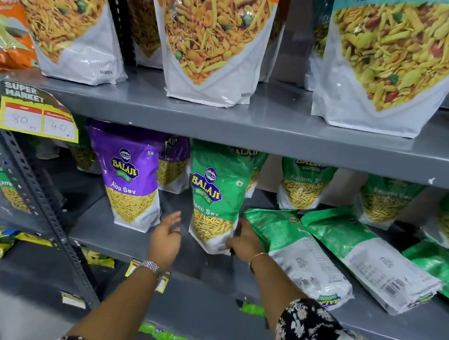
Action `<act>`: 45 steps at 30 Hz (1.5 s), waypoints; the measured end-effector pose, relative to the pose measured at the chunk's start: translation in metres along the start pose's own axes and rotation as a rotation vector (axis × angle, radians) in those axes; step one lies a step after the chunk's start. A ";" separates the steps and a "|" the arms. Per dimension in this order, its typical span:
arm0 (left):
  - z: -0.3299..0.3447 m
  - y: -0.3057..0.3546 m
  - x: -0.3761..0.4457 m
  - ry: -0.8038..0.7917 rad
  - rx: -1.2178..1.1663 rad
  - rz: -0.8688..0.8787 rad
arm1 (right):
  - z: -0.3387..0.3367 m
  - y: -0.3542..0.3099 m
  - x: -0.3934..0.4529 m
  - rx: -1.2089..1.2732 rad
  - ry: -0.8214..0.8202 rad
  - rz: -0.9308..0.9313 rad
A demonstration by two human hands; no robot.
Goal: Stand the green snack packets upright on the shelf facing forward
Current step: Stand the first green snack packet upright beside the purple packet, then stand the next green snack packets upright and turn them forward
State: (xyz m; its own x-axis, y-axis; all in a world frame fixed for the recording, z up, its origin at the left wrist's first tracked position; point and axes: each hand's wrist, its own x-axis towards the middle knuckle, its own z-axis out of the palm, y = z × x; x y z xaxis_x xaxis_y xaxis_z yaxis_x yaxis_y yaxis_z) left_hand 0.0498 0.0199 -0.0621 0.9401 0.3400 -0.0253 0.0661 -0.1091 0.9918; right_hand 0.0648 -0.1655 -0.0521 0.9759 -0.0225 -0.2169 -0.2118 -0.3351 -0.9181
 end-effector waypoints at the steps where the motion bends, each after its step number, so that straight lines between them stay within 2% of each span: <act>1: -0.001 0.000 0.001 -0.015 0.033 0.005 | -0.003 0.003 0.007 -0.030 -0.018 -0.010; 8: 0.002 -0.001 -0.019 -0.067 0.047 -0.083 | -0.010 -0.012 0.008 -0.209 -0.007 -0.005; 13: 0.008 0.003 -0.023 -0.094 -0.047 -0.084 | -0.006 -0.019 0.003 -0.194 0.022 -0.030; 17: 0.004 -0.004 -0.022 -0.086 -0.027 -0.085 | -0.006 -0.017 -0.007 -0.229 -0.033 -0.049; 19: 0.006 -0.008 -0.025 -0.053 -0.003 -0.117 | -0.019 -0.017 -0.017 -0.299 0.052 -0.092; 23: 0.018 -0.006 -0.050 0.126 0.200 -0.210 | -0.076 -0.018 -0.037 -0.492 0.390 -0.229; 26: 0.052 0.006 -0.079 0.129 0.213 -0.263 | -0.134 -0.009 -0.049 -0.528 0.589 -0.085; 29: 0.100 0.021 -0.104 -0.100 0.142 -0.324 | -0.180 0.014 -0.056 -0.558 0.475 0.166; 31: 0.130 0.025 -0.113 -0.232 0.142 -0.336 | -0.195 0.029 -0.060 -0.602 0.388 0.162; 34: 0.159 0.033 -0.122 -0.338 0.119 -0.357 | -0.214 0.047 -0.063 -0.806 0.372 0.045; 37: 0.170 0.044 -0.132 -0.307 0.042 -0.405 | -0.232 0.063 -0.066 -1.093 0.285 0.023; 40: 0.172 0.039 -0.135 -0.296 -0.041 -0.432 | -0.235 0.074 -0.074 -1.297 0.285 0.038; 45: 0.169 0.038 -0.139 -0.269 -0.098 -0.442 | -0.236 0.075 -0.079 -1.290 0.369 0.207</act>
State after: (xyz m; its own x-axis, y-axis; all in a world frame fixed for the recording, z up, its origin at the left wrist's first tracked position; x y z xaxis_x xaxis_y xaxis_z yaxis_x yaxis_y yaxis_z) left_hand -0.0221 -0.1896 -0.0420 0.8831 0.0810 -0.4621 0.4561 0.0828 0.8861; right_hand -0.0161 -0.4108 -0.0258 0.9325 -0.3605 -0.0240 -0.3549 -0.9264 0.1257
